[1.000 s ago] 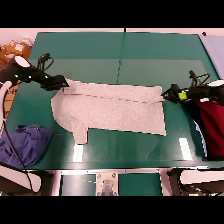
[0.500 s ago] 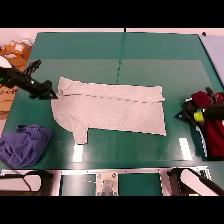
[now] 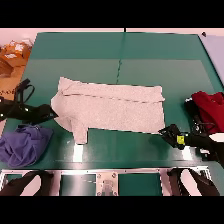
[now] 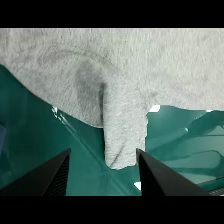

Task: Fold the shirts.

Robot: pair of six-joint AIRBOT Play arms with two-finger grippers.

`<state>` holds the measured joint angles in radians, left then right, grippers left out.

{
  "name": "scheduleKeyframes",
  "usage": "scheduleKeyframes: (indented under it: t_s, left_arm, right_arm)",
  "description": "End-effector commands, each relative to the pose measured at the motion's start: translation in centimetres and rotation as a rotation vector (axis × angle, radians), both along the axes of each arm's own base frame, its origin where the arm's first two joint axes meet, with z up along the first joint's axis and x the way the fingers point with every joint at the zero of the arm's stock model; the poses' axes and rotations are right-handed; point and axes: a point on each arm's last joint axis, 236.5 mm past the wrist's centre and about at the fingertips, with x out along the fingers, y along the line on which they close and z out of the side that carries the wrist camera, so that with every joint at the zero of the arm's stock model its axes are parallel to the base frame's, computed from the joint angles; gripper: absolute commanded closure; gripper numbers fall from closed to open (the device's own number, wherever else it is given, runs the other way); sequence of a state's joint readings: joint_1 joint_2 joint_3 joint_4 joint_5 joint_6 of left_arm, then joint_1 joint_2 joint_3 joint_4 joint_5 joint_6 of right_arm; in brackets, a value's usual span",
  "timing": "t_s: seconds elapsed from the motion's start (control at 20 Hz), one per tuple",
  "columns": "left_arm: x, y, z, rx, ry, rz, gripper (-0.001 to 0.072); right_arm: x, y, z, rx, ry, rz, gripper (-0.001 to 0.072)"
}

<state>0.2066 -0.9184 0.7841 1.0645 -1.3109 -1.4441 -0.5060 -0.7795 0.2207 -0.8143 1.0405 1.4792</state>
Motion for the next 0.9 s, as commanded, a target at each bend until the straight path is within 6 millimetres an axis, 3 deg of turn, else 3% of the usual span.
scheduleKeyframes:
  t_s: [0.0, 0.05, 0.1, 0.15, 0.35, 0.45, 0.6, 0.75, 0.85]
  left_arm:
    - [-0.9, -0.1, -0.3, -0.004, 0.011, 0.038, 0.0234]
    - [-0.6, 0.0, -0.3, -0.002, 0.001, 0.046, 0.0234]
    - [-0.5, 0.1, -0.3, 0.0, -0.003, 0.048, 0.0234]
    - [-0.5, 0.1, -0.3, 0.001, -0.002, 0.048, 0.0234]
    - [-1.5, 0.5, -1.3, 0.021, 0.045, 0.057, 0.0234]
    - [-3.4, -0.3, -3.8, -0.012, 0.12, 0.072, 0.0234]
    - [-5.2, -3.4, -8.1, -0.167, 0.169, 0.164, 0.0235]
    - [-4.6, -5.4, -10.3, -0.305, 0.109, 0.29, 0.0235]
    - [-3.7, -5.5, -10.9, -0.353, 0.062, 0.373, 0.0235]
  right_arm:
    - [1.7, -0.4, -2.1, 0.002, 0.0, -0.11, 0.0238]
    - [2.4, -0.6, -2.5, 0.012, 0.001, -0.151, 0.0245]
    - [3.3, -0.6, -2.7, 0.017, -0.022, -0.159, 0.0413]
    - [4.0, -0.6, -2.6, 0.006, -0.056, -0.124, 0.0706]
    - [6.2, -3.4, -0.4, -0.073, -0.123, -0.057, 0.07]
    - [6.5, -4.6, 0.3, -0.09, -0.13, -0.059, 0.07]
    - [6.5, -5.1, 0.4, -0.093, -0.129, -0.072, 0.0699]
    - [6.2, -4.6, 0.5, -0.078, -0.125, -0.049, 0.0699]
    - [6.2, -4.5, 0.5, -0.079, -0.126, -0.045, 0.0699]
